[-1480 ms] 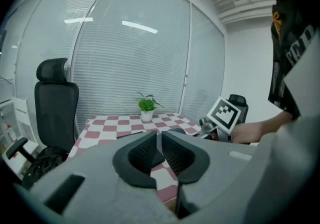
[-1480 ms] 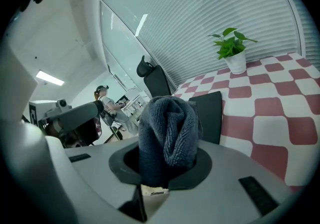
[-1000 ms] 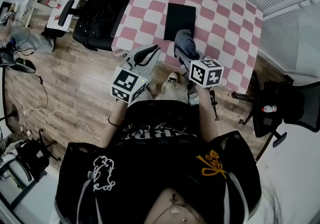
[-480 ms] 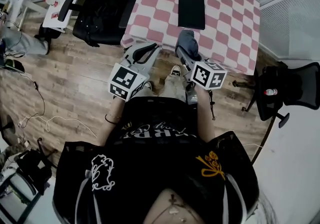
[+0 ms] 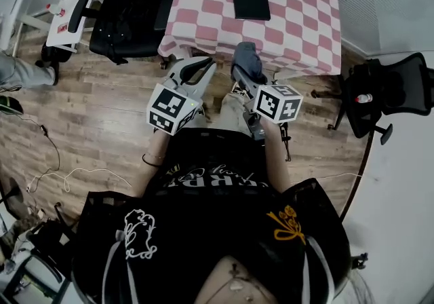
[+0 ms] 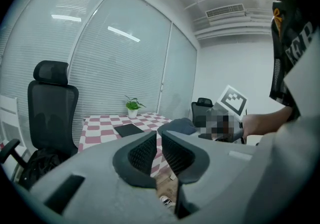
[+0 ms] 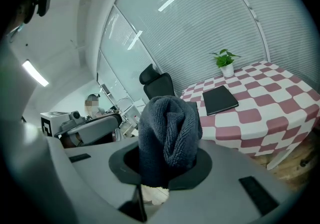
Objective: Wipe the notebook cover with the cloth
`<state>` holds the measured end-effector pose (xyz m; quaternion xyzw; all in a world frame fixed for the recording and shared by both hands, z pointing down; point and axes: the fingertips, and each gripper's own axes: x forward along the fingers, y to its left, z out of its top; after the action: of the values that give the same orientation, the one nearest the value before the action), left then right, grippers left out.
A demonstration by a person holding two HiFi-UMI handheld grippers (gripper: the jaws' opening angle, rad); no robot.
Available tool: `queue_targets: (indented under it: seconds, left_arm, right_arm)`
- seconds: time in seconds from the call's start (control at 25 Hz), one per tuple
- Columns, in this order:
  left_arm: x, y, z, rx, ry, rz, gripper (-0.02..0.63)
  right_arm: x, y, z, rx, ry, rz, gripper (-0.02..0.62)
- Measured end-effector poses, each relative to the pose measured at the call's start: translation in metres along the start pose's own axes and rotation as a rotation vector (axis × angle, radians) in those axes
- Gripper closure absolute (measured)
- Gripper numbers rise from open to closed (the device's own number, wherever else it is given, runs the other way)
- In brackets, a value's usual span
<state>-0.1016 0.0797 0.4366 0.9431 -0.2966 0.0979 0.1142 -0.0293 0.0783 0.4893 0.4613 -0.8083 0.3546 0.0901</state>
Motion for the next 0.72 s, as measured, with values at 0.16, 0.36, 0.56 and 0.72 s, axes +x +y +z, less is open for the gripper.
queue_targets:
  seconds: [0.16,0.36,0.56,0.72]
  left_arm:
    - [-0.002,-0.007,0.0,0.001,-0.01,-0.024,0.58]
    - [0.001,-0.02,-0.002,0.007,-0.008,-0.058,0.58]
    - [0.002,-0.026,-0.005,0.015,0.005,-0.075,0.58]
    - [-0.001,-0.02,-0.007,0.017,0.008,-0.072,0.58]
  right_arm:
    - [-0.009,0.006,-0.007,-0.007,-0.004,-0.019,0.523]
    - [-0.021,0.007,-0.017,-0.014,-0.003,-0.039,0.523]
    - [-0.024,0.008,-0.023,-0.004,0.003,-0.044,0.523]
    - [-0.019,0.012,-0.024,-0.007,0.004,-0.044,0.523]
